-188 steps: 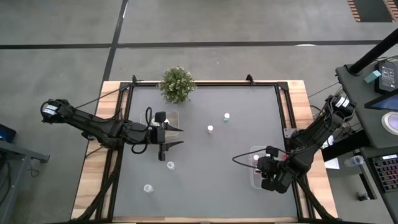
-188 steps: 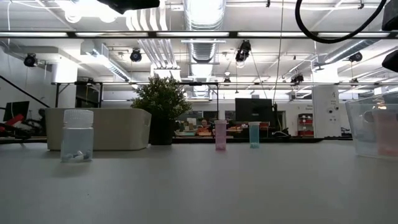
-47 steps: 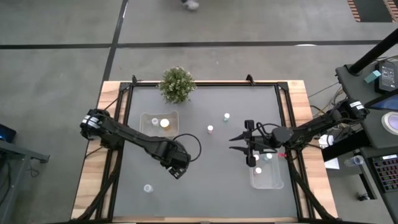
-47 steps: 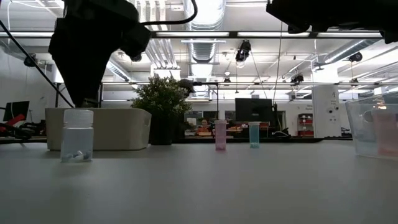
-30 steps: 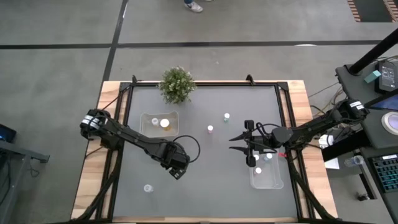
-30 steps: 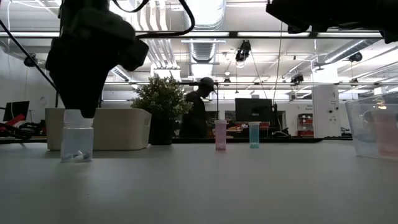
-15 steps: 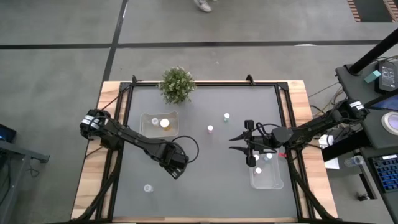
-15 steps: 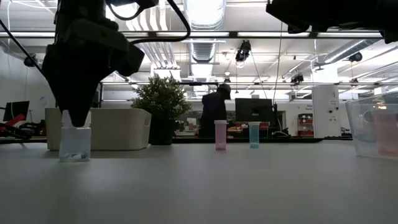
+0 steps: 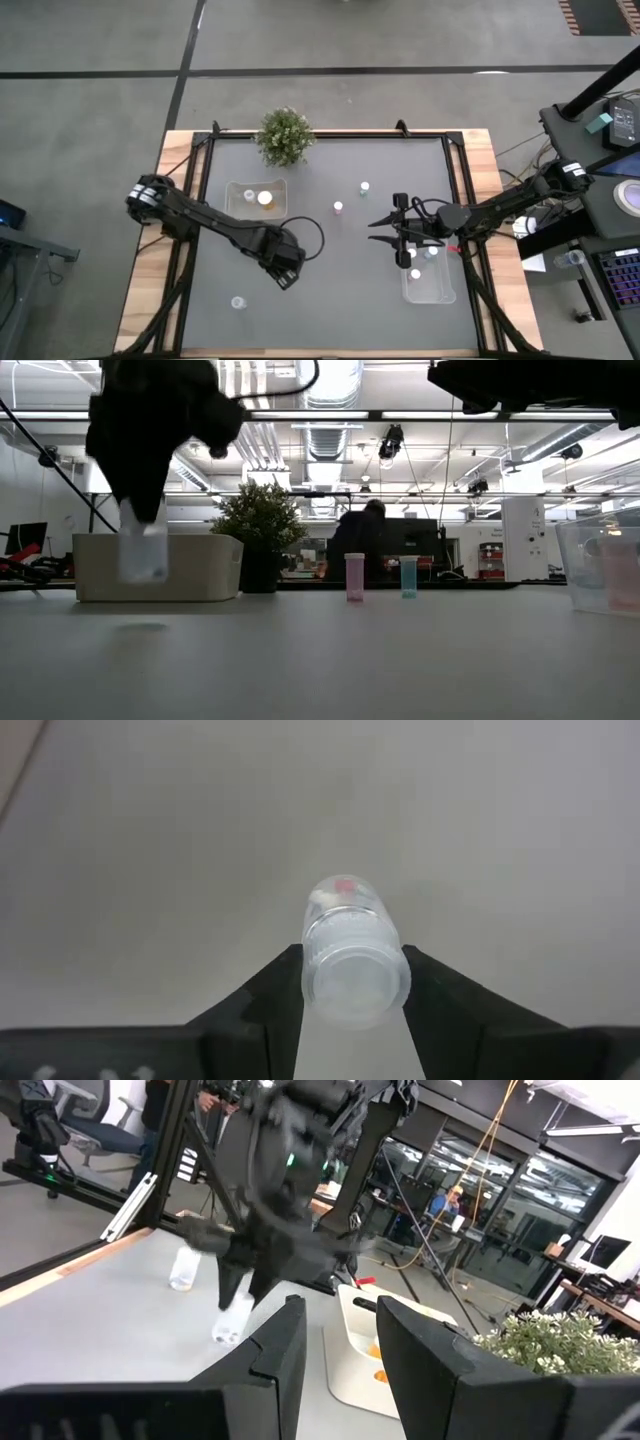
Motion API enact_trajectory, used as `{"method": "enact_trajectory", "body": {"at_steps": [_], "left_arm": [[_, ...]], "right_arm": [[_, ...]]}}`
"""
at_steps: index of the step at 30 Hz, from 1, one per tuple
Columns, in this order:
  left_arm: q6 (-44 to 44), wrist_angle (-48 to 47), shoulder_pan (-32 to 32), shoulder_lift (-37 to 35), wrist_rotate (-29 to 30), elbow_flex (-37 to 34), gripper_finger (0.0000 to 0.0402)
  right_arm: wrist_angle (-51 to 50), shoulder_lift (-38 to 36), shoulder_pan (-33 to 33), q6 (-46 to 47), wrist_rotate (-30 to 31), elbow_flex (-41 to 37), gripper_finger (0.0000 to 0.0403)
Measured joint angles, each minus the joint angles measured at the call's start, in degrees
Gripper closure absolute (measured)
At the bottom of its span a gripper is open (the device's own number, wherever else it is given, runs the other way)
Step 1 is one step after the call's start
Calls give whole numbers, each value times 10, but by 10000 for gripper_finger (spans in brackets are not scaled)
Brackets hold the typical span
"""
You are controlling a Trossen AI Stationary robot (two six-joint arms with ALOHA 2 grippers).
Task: Pick and place medicine bottles into bin by pill shape (circle, oval)
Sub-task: Put the top transparent pill bottle into the gray bin
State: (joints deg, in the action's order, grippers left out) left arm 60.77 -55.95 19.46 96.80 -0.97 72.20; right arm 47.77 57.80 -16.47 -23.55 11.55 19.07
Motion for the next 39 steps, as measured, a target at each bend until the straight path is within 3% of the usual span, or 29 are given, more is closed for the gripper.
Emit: {"method": "enact_trajectory", "body": {"at_steps": [8,17,25,32,39], "left_arm": [[-73,-51,-36,-51,17,32,276],[-165,-117,-131,-118,33,31,276],[-234,-196,-208,-137,40,27,277],[-267,-221,-242,-147,87,24,277],[-268,-221,-257,-163,90,3,277]], "right_arm": [[-2,0,0,-6,0,0,289],[-5,-2,0,-10,0,0,289],[-8,-2,0,-11,0,0,289],[-10,-2,0,-11,1,0,289],[-11,-2,0,-11,1,0,289]]}}
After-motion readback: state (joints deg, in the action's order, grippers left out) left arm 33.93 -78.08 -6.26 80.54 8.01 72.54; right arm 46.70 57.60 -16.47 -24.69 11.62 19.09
